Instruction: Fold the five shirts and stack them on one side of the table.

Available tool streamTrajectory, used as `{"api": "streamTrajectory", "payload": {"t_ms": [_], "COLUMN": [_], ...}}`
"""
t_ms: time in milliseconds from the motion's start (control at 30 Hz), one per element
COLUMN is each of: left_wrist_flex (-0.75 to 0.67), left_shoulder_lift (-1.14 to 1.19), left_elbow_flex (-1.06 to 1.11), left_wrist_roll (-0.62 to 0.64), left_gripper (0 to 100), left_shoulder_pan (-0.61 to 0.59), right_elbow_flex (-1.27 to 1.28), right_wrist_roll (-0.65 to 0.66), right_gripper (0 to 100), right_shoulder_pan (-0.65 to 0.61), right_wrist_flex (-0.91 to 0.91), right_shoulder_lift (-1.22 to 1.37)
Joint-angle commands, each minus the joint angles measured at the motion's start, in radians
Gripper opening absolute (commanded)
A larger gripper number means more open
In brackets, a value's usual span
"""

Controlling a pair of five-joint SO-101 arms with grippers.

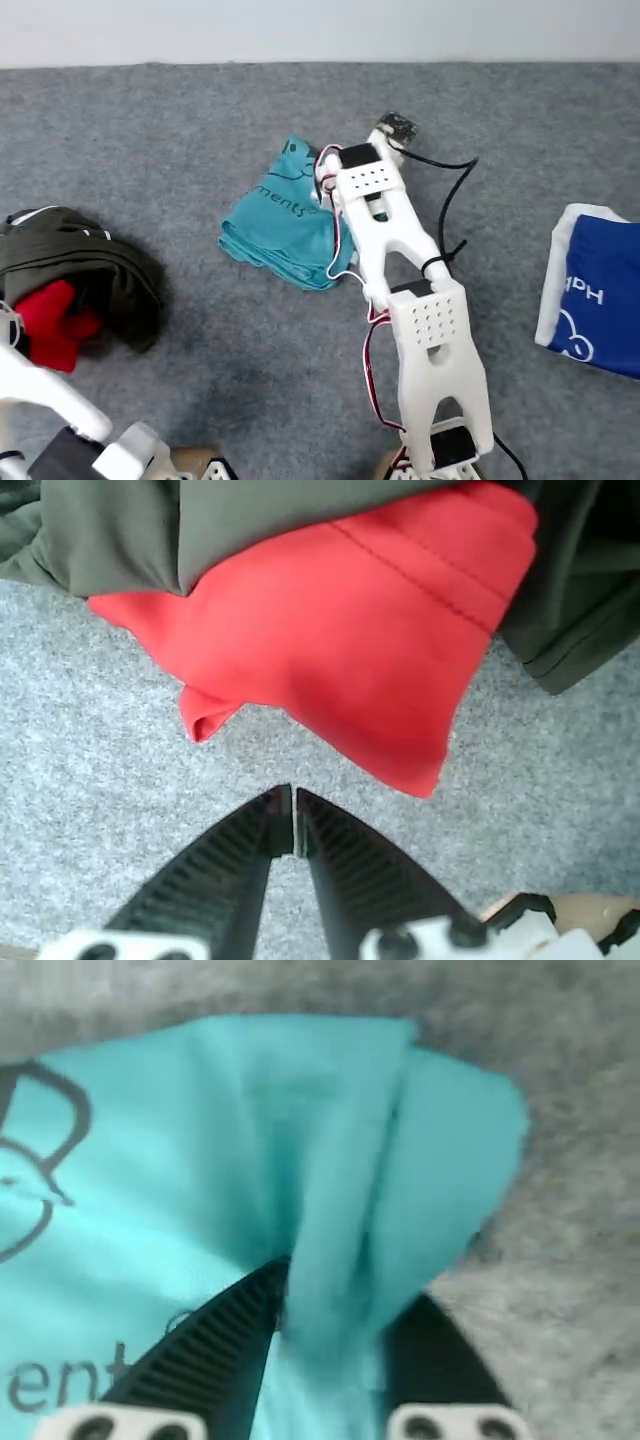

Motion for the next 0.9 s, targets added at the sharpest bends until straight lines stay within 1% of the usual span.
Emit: {"api": "streamTrajectory", "payload": {"t_ms": [0, 300, 467, 600, 867], "left_wrist_flex": [-0.018, -0.014, -0.014, -0.014, -0.014], "left_shoulder_lift": [-0.021, -0.021, -0.021, -0.021, -0.021], "left_elbow_flex": [-0.013, -0.013, -0.013, -0.013, -0.013], "left_wrist_roll": [-0.011, -0.011, -0.011, -0.012, -0.012], "left_gripper": [2, 2, 2, 2, 2], "left_shoulder_pan": [0.003, 0.008, 0.009, 0.009, 0.009], "right_elbow_flex": [-0.084, -0.101, -0.101, -0.017, 0.227], "right_wrist_roll": [0.107, 0.35, 0.565, 0.678, 0.98], "right_gripper": [0.8, 0.8, 0.8, 0.8, 0.7], "right_shoulder_pan": [-0.008, 0.087, 0.136, 0.219, 0.424], "right_wrist_flex": [0.097, 0.314, 0.473, 0.479, 0.479], "right_shoulder_lift": [-0.061, -0.234, -0.366, -0.499, -0.839]}}
